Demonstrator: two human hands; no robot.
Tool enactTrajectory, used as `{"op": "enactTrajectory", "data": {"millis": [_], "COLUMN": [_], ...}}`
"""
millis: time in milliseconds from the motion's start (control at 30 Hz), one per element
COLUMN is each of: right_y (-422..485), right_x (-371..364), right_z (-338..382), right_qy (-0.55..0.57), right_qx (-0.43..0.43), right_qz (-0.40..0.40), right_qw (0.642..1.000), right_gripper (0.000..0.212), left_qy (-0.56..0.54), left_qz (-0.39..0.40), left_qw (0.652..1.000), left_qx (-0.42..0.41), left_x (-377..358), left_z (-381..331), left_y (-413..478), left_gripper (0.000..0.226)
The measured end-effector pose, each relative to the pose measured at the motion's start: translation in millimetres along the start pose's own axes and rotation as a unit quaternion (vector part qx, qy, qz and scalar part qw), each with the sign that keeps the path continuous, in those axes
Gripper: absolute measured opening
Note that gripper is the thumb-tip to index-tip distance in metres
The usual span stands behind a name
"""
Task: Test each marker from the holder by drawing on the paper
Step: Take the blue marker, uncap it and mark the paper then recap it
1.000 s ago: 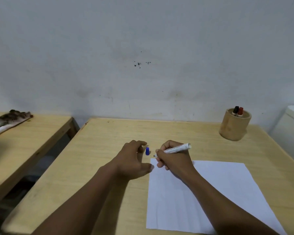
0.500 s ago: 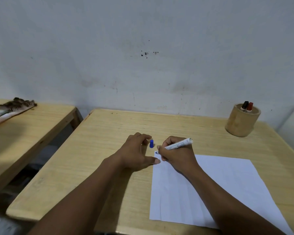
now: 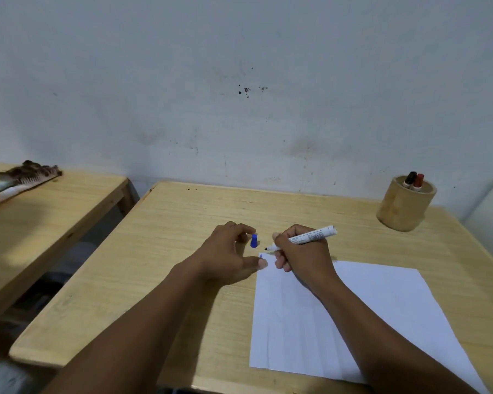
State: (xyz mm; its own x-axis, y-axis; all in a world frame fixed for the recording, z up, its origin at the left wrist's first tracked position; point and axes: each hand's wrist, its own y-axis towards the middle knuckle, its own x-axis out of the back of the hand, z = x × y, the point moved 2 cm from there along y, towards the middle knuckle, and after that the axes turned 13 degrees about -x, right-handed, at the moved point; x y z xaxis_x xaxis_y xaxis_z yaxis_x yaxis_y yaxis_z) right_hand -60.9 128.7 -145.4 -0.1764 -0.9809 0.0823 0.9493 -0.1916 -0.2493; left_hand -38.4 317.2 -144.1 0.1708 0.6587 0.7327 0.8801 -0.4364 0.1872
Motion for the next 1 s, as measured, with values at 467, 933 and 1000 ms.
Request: {"op": "enactTrajectory", "data": {"millis": [467, 933, 1000], "right_y": [5, 7, 12], "right_x": [67, 142, 146], "right_z": [98, 102, 102], "right_qy": [0.295, 0.329, 0.352], "right_qx": [-0.078, -0.033, -0.031], "right_qz": [0.081, 0.050, 0.055], "right_qw": [0.949, 0.942, 0.934], "right_gripper": [0.018, 0.014, 0.011], "left_qy": [-0.521, -0.547, -0.522], "left_qz": [-0.205, -0.105, -0.112], "left_qw": [0.826, 0.830, 0.845], "left_qx": [0.063, 0.030, 0.017], "left_x": [24, -49, -51], "left_z": [-90, -157, -162], "left_y": [82, 134, 141], "left_gripper": [0.007, 0.029, 0.031]}}
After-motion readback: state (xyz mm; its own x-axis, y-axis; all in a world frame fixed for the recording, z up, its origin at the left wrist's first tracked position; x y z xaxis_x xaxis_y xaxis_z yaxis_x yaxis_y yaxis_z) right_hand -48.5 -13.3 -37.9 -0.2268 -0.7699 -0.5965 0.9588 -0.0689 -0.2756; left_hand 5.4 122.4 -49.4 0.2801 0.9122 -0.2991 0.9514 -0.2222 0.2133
